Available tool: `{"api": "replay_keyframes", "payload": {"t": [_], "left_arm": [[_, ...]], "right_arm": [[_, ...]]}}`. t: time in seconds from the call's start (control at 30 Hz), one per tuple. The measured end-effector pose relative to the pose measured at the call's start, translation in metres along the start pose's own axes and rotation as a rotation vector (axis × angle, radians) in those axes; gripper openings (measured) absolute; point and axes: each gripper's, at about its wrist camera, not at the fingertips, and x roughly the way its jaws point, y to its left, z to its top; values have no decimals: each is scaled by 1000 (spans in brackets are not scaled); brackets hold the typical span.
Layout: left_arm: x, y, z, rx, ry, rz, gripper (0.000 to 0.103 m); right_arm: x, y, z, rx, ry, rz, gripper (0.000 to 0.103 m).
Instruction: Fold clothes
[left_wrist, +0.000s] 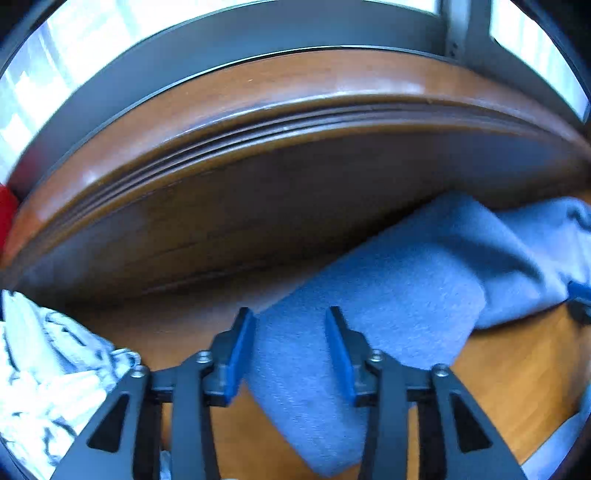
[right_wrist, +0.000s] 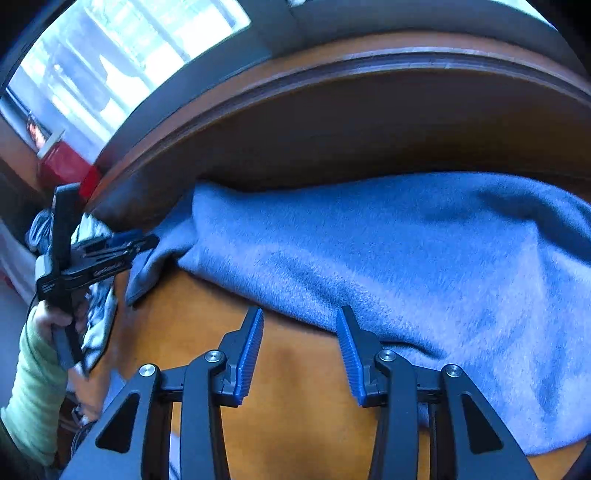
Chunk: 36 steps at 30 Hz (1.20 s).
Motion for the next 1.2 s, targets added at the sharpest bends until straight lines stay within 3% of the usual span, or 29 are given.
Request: {"api": "replay_keyframes", "payload": {"t": [0.1,0.17,0.27,0.43,0.63,0.87,1.0,1.1,1.2], "left_arm": [[-4,2,-19,24,8,8,44],[-6,4,-31,37,16,20,49],[-9,5,-46,47,42,33,50],[-14,-9,-59,84,35,27,49],[-2,-28,-60,151,23,53,50],[27,5,-34,26,34,89,55],[33,17,-33,-14,42,130,54],[29,15,-44,-8,34,118,54],[19,8,-58,-1,15,76,54]], "right_arm": [[-6,4,-19,-48,117,38,39],[-17,3,-33,-53,144,22,34],[-51,-7,-41,-37,46,10,34],[-79,-68,-13,129,-129,-86,34],[-61,-130,21,176,-119,-271,30],[-57,-170,71,223,-132,-391,26],[-68,-164,71,204,-159,-379,28],[-80,-141,52,98,-169,-329,28],[-79,-126,31,2,-123,-286,28]]}}
